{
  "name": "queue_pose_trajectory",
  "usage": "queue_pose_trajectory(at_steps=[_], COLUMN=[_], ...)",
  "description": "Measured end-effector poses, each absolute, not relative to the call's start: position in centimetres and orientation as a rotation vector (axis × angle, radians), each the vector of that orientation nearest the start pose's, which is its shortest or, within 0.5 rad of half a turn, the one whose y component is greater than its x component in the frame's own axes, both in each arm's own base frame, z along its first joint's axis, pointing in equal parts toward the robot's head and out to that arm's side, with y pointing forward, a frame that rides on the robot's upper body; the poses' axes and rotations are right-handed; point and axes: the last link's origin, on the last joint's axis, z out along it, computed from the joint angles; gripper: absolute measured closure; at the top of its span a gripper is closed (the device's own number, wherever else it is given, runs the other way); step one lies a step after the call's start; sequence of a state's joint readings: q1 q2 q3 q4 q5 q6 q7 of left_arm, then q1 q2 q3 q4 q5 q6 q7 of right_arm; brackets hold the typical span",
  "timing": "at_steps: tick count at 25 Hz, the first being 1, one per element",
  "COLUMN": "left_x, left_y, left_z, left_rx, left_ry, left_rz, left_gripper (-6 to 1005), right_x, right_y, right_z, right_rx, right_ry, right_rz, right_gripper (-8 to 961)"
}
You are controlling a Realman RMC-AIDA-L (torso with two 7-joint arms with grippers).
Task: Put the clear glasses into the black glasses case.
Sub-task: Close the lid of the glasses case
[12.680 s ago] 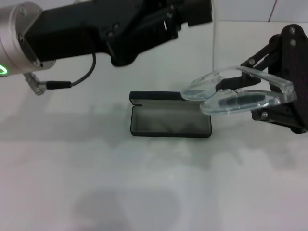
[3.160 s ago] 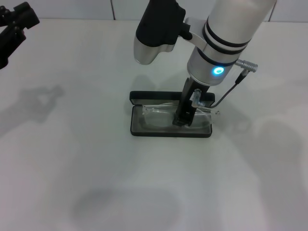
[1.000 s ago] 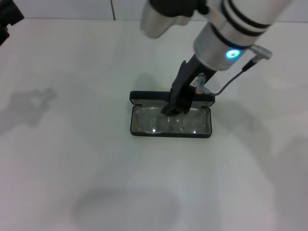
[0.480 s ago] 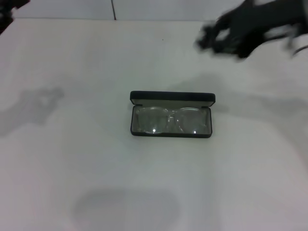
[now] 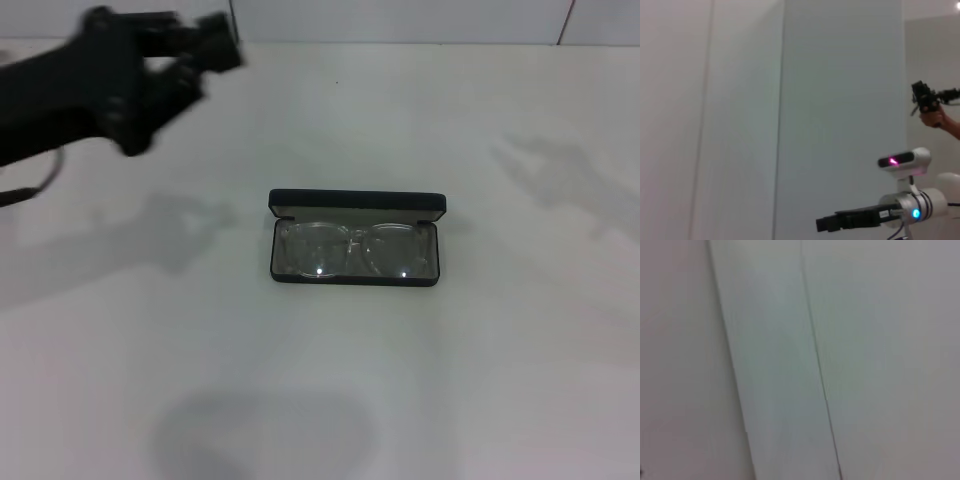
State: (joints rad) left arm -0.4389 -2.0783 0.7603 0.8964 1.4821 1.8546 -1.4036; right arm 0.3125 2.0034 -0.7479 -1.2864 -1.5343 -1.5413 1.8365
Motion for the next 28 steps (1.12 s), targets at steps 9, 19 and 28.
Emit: queue_pose_trajectory(at_steps=[9,19,28], left_x=[-19.3,-22.7,-24.5], left_y=[33.2,31.9,31.8], left_z=[2.0,-3.5,-5.0], left_rx=[-2.772,-2.914,-2.882], left_ry=[-0.239,-0.391,-0.440], left_rz=[-1.081,-0.694,-0.523], left_gripper=[886,885,883], right_x=[24.6,23.9,23.1], right_y=[31.9,32.9,34.0], right_z=[13.2,13.1,12.9], right_rx=[-2.418,-2.417,-2.434], right_ry=[0.567,0.535,0.513], right_rz=[0.908,0.919,0.939], right_gripper=[701,700,705])
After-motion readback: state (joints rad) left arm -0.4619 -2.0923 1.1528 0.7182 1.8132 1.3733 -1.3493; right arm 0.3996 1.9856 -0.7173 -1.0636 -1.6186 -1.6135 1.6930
